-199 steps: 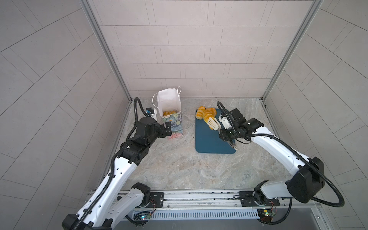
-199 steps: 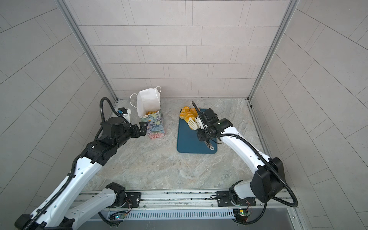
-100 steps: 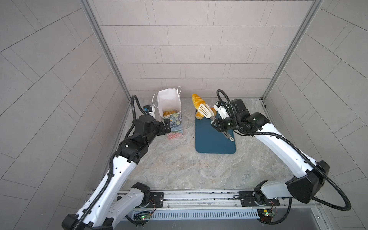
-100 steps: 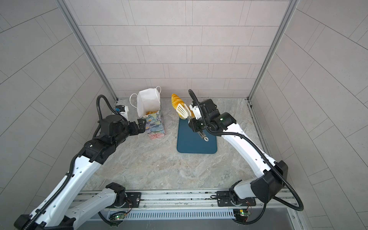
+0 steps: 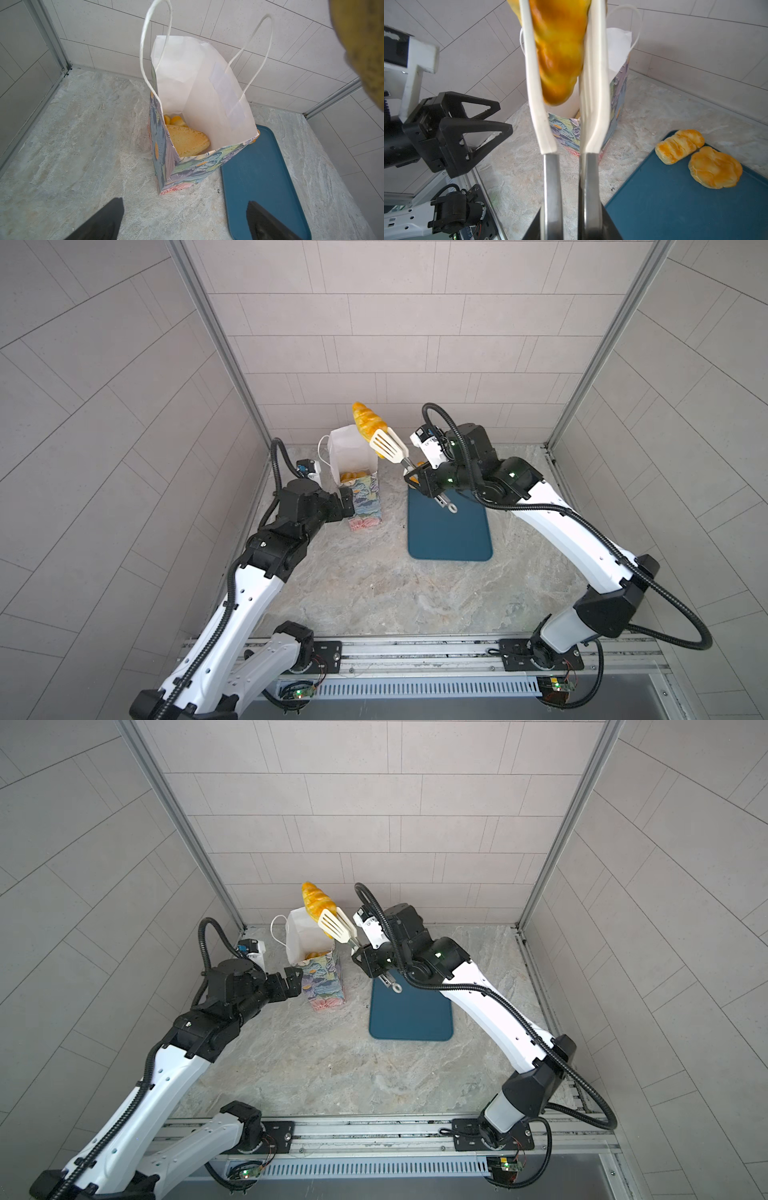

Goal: Place the fake bread into the paper bag
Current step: 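Lift the croissant with the right gripper's tongs and carry it over the bag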

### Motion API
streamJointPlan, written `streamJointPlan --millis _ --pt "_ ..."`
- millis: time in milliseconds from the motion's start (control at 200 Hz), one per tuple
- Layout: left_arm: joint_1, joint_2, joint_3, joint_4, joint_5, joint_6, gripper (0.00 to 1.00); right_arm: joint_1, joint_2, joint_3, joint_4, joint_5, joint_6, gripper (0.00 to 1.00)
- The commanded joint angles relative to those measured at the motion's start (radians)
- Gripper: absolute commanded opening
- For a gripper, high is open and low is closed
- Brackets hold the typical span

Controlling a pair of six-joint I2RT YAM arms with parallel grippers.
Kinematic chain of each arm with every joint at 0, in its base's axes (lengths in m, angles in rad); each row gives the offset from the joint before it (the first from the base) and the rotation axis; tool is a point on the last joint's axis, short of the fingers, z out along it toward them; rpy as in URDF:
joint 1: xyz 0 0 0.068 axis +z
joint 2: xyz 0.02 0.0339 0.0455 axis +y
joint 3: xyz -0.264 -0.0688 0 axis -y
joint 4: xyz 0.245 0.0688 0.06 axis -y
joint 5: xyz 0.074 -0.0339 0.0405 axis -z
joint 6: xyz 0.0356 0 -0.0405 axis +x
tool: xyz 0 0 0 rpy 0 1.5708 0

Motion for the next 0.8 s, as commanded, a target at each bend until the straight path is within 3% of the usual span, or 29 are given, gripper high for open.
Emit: streamJointPlan --millis 0,265,796 --pt "0.015 -0.020 0.017 -0.020 0.004 -0.010 1.00 0.031 0.047 0.078 0.053 -0.010 0.000 0.33" --pt "0.045 -0.036 0.004 -0.028 0.022 -0.009 1.00 0.052 0.170 0.181 0.022 0.015 0.052 0.34" --pt "0.076 -0.045 -0.020 -0.023 0.051 -0.010 1.00 0.052 0.314 0.328 -0.164 0.127 0.037 0.37"
